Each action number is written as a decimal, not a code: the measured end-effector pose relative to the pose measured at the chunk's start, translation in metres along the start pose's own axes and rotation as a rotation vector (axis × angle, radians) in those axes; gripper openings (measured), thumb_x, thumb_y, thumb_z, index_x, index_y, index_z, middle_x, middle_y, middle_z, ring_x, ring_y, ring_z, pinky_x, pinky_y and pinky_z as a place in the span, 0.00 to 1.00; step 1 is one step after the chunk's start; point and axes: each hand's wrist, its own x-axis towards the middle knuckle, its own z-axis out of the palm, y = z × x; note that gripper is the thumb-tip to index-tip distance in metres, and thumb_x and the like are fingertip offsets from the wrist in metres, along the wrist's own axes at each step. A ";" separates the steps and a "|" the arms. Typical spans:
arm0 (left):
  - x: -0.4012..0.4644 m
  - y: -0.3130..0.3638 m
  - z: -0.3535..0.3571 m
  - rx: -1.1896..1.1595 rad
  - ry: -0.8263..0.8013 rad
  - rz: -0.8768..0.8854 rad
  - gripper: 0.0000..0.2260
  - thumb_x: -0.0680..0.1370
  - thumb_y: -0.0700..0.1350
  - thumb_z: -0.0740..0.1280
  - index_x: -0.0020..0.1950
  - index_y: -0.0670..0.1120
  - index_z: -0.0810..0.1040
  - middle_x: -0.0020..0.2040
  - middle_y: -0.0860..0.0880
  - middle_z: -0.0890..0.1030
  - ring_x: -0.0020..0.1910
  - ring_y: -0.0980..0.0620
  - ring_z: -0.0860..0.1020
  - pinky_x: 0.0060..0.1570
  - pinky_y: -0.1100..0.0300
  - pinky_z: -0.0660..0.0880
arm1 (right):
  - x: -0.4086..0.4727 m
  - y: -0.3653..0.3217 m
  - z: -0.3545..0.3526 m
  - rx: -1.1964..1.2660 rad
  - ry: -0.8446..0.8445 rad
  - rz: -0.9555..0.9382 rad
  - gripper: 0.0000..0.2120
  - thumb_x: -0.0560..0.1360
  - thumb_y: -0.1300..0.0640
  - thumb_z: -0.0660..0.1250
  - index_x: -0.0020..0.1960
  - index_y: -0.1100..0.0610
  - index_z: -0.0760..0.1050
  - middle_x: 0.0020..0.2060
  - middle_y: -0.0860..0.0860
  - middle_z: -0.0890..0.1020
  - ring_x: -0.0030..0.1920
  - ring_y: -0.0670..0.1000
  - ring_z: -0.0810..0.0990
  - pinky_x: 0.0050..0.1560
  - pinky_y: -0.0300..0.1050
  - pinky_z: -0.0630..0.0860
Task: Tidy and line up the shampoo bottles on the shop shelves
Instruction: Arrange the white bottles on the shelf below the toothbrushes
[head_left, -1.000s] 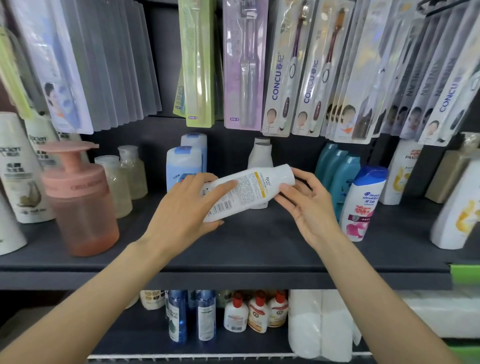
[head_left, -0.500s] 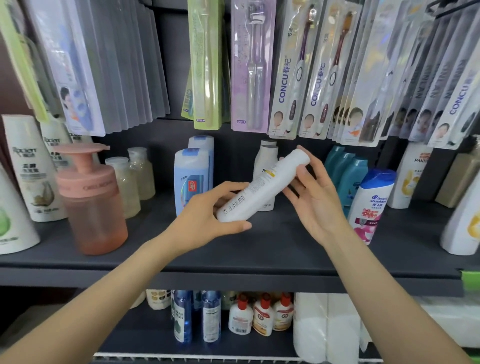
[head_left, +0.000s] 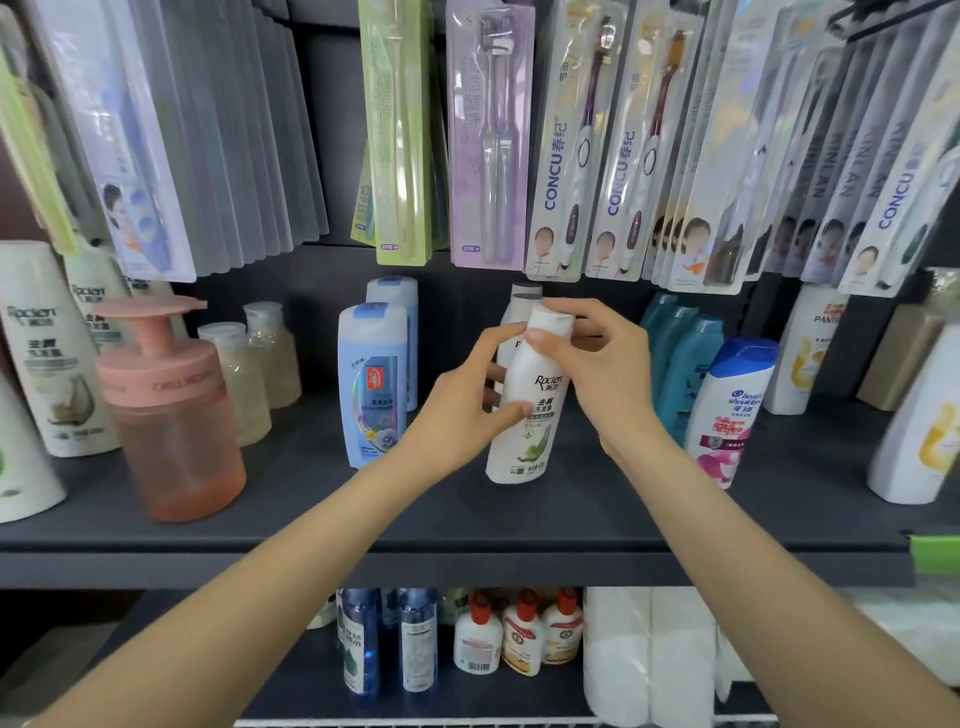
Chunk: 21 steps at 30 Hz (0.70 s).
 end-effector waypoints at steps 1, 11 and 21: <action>0.003 0.000 0.001 -0.009 0.010 -0.007 0.29 0.74 0.42 0.70 0.69 0.61 0.60 0.48 0.51 0.78 0.45 0.56 0.80 0.45 0.66 0.78 | 0.001 0.002 0.002 -0.051 0.010 -0.005 0.14 0.67 0.52 0.74 0.52 0.46 0.80 0.45 0.49 0.82 0.46 0.48 0.81 0.50 0.51 0.80; 0.001 -0.022 0.008 -0.123 -0.041 -0.093 0.28 0.74 0.40 0.70 0.65 0.62 0.61 0.50 0.47 0.80 0.47 0.54 0.82 0.49 0.52 0.80 | 0.002 0.016 -0.006 -0.190 -0.152 -0.035 0.15 0.72 0.55 0.70 0.58 0.48 0.78 0.51 0.51 0.81 0.49 0.47 0.79 0.48 0.36 0.74; 0.005 -0.025 0.010 -0.153 -0.062 -0.104 0.27 0.76 0.40 0.68 0.68 0.60 0.60 0.53 0.46 0.79 0.50 0.53 0.81 0.50 0.53 0.80 | 0.004 0.023 -0.004 -0.235 -0.098 -0.050 0.15 0.72 0.54 0.70 0.58 0.47 0.78 0.50 0.50 0.80 0.48 0.46 0.78 0.49 0.43 0.77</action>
